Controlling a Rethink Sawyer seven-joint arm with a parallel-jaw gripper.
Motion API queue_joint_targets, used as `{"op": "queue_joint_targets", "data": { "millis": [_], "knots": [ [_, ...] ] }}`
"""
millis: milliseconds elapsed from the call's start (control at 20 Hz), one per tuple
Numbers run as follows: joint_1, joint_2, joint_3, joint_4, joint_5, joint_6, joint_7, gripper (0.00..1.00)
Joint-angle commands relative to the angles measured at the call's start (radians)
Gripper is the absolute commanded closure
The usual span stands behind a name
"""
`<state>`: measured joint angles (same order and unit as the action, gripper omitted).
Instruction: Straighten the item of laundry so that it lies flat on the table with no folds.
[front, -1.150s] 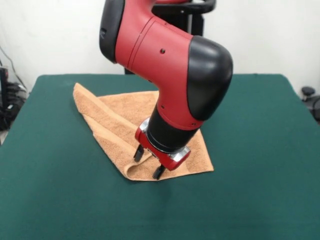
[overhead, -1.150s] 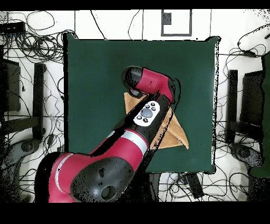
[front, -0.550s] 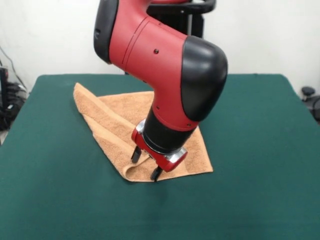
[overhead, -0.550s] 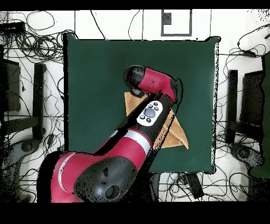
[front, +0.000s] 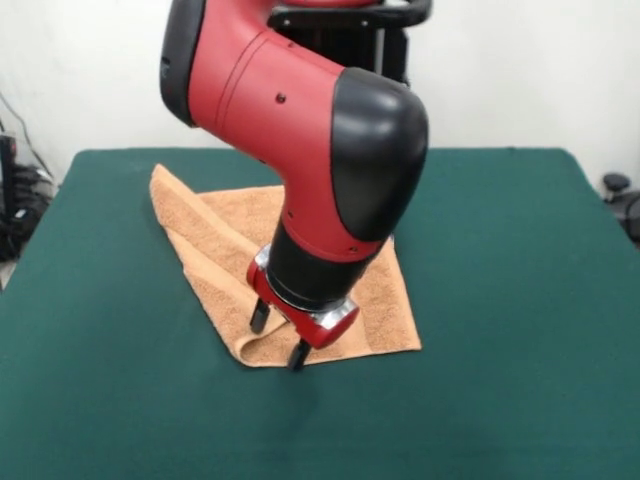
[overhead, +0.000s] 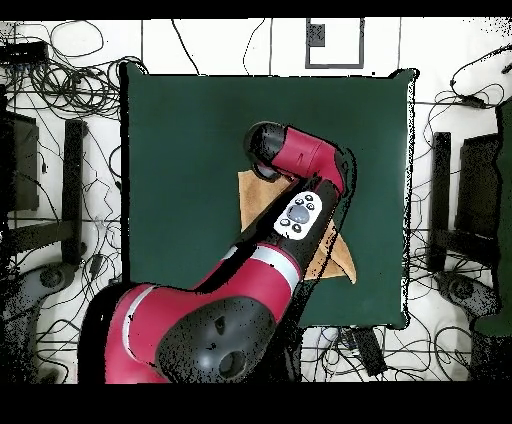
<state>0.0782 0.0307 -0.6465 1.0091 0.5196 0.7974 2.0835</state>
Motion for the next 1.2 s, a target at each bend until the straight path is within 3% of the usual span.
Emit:
{"op": "queue_joint_targets", "data": {
  "millis": [50, 100, 200, 450, 500, 1200],
  "knots": [
    [-0.004, -0.095, 0.201, 0.219, -0.013, -0.202, 0.101, 0.00],
    [0.014, -0.144, 0.210, 0.290, -0.018, -0.223, 0.098, 0.00],
    [0.036, -0.187, 0.213, 0.340, -0.023, -0.224, 0.104, 0.00],
    [0.075, -0.208, 0.200, 0.342, -0.023, -0.193, 0.139, 0.00],
    [0.120, -0.315, 0.216, 0.525, -0.023, -0.260, 0.138, 0.00],
    [0.112, -0.305, 0.216, 0.508, -0.038, -0.259, 0.121, 0.00]
  ]
}}
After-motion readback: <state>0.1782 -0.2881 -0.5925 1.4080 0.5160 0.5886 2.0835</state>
